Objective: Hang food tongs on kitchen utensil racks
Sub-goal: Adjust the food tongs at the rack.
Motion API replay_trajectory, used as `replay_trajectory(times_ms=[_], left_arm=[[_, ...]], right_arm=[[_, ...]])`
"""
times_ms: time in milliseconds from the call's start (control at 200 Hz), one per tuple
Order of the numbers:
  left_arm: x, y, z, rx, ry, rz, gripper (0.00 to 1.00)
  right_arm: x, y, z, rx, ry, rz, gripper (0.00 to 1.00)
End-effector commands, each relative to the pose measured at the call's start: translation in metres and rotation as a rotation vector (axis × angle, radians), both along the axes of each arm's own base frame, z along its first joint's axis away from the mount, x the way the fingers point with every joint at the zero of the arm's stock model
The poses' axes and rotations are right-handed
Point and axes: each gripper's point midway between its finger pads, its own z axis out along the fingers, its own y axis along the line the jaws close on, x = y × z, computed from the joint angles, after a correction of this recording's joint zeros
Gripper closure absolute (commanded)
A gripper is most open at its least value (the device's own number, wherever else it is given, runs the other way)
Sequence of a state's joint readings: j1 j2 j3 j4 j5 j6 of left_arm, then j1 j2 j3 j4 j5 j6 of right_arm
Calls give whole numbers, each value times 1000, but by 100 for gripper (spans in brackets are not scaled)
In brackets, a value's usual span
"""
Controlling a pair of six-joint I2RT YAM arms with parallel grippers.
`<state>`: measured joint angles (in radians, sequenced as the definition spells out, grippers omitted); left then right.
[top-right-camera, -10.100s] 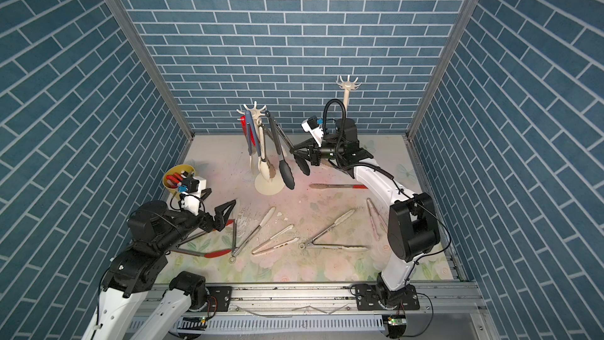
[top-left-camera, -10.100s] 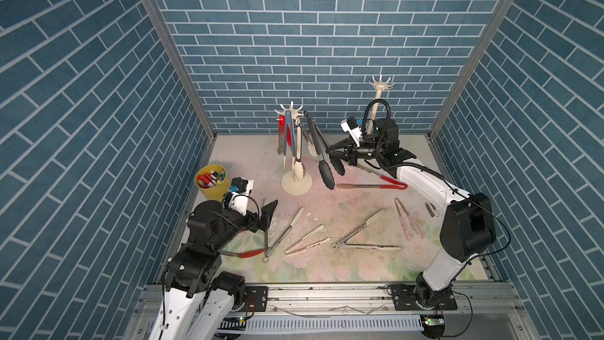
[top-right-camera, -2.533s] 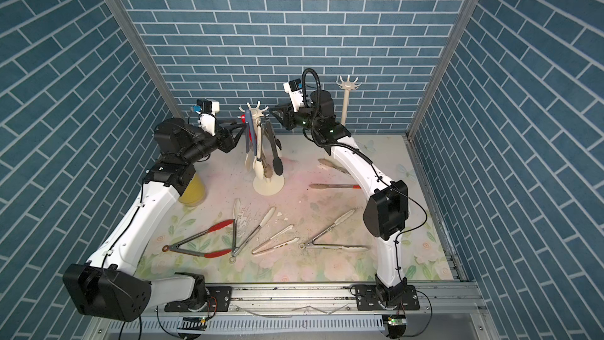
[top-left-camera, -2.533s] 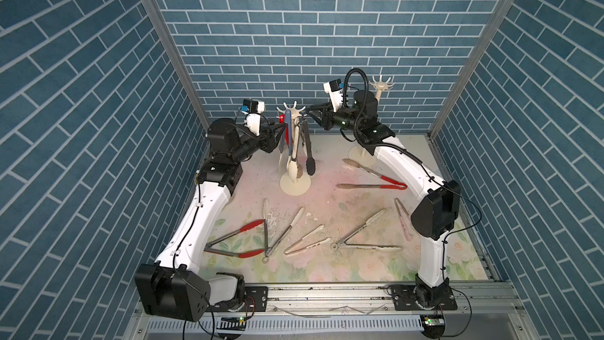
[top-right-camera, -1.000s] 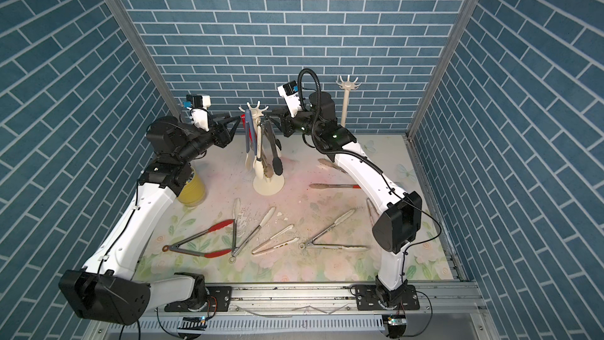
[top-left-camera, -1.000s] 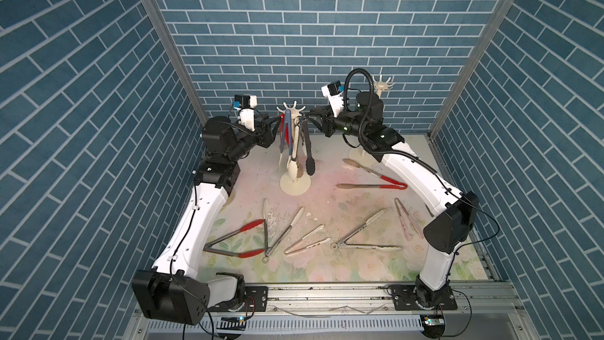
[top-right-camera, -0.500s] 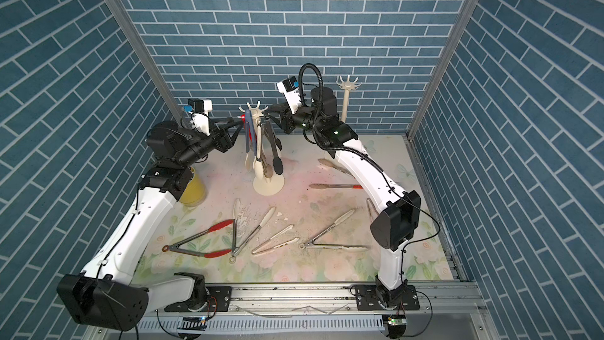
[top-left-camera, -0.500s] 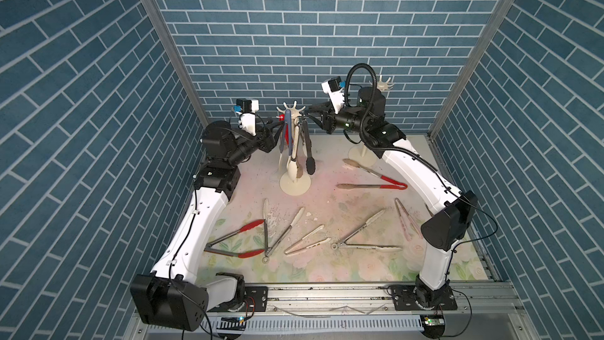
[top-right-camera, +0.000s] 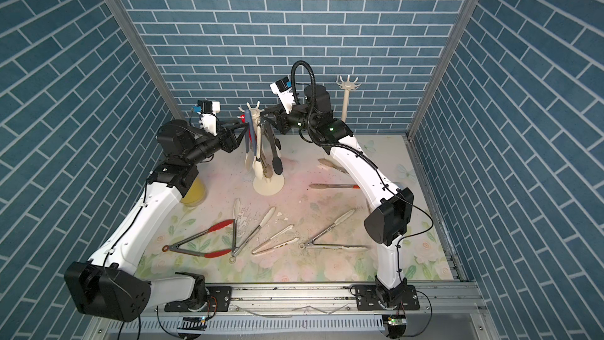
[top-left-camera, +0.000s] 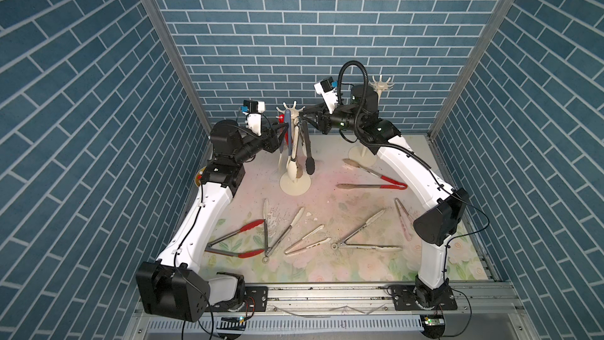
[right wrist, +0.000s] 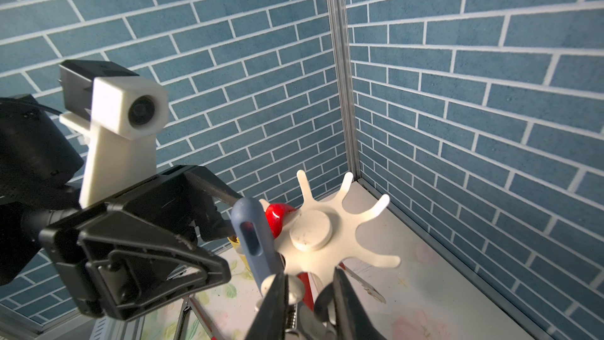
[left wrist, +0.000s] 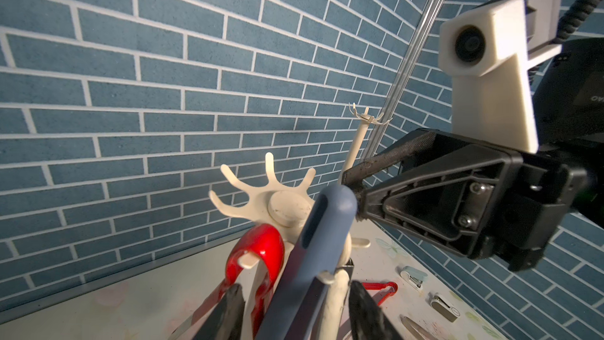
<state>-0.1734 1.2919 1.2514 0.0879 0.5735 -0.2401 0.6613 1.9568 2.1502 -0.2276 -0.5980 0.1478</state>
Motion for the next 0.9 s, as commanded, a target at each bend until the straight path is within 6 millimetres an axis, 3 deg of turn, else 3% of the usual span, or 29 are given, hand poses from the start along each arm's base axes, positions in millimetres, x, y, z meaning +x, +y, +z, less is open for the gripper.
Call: replay_trajectory(times_ms=[0,395,895], left_arm=[[-1,-5,11,-14,-36,-17,47],[1,-4,13,-17,-39,-11,47],[19,0,13,-12,-14,41,51]], right_arm=[[5,2,-8,-43,-21,-22,71],[12,-3,-9,-73,-42,-70,62],[3,4,-7,-57,-26,-5,80]])
